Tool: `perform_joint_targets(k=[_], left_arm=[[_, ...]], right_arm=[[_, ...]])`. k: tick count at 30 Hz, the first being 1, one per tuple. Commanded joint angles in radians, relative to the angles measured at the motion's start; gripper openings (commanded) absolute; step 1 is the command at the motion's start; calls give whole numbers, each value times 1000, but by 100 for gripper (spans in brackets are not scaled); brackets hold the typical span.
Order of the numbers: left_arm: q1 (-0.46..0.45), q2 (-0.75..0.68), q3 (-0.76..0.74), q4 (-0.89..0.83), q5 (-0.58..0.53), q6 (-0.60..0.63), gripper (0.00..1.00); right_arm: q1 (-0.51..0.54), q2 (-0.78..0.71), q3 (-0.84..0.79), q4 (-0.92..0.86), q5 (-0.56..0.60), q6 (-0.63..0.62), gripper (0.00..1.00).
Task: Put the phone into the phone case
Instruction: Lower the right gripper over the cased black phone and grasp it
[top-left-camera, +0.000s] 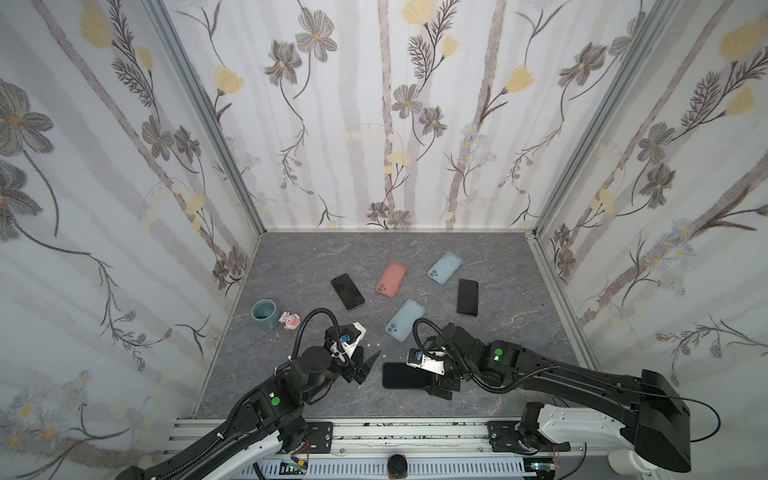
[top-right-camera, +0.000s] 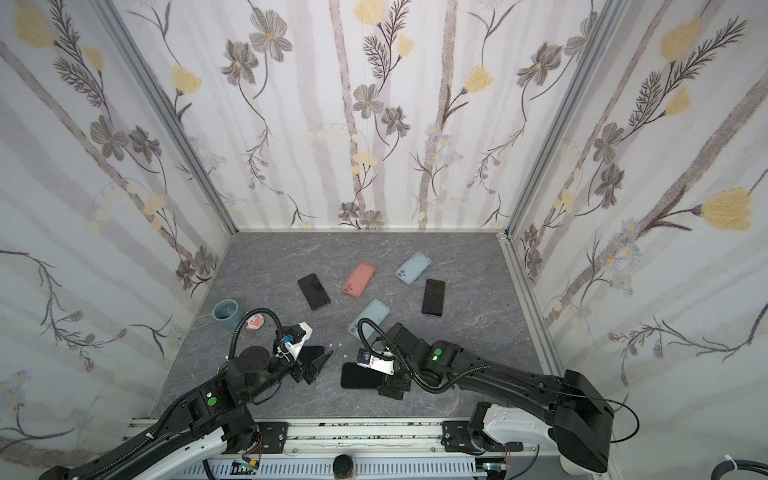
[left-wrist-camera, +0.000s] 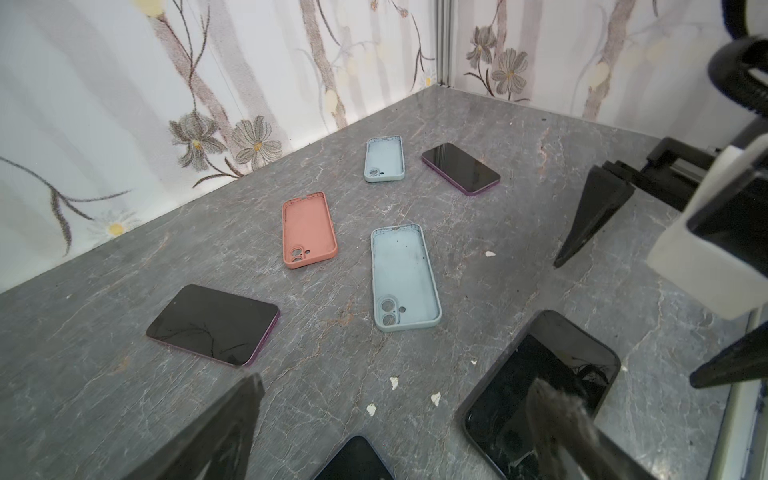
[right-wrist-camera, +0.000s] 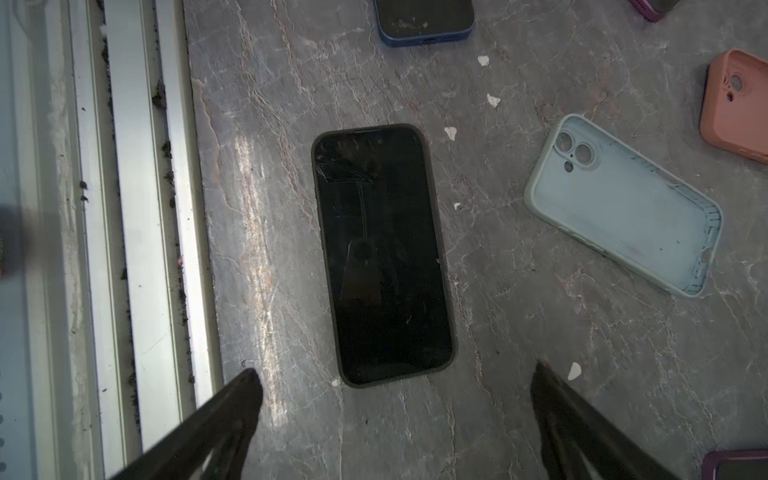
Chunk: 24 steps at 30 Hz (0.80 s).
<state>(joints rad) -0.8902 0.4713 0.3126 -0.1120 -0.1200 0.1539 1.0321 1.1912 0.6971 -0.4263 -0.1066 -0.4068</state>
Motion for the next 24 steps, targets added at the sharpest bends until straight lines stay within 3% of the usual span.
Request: perform_joint_targets(k=[1,24], left_arm=[[0,27,-18,55,-34,68,100],[102,23,-43,74,-11,69,100]], right_arm=[[2,34,4,2,-19,-34,100],[2,270,95,61,-70,-32,100]])
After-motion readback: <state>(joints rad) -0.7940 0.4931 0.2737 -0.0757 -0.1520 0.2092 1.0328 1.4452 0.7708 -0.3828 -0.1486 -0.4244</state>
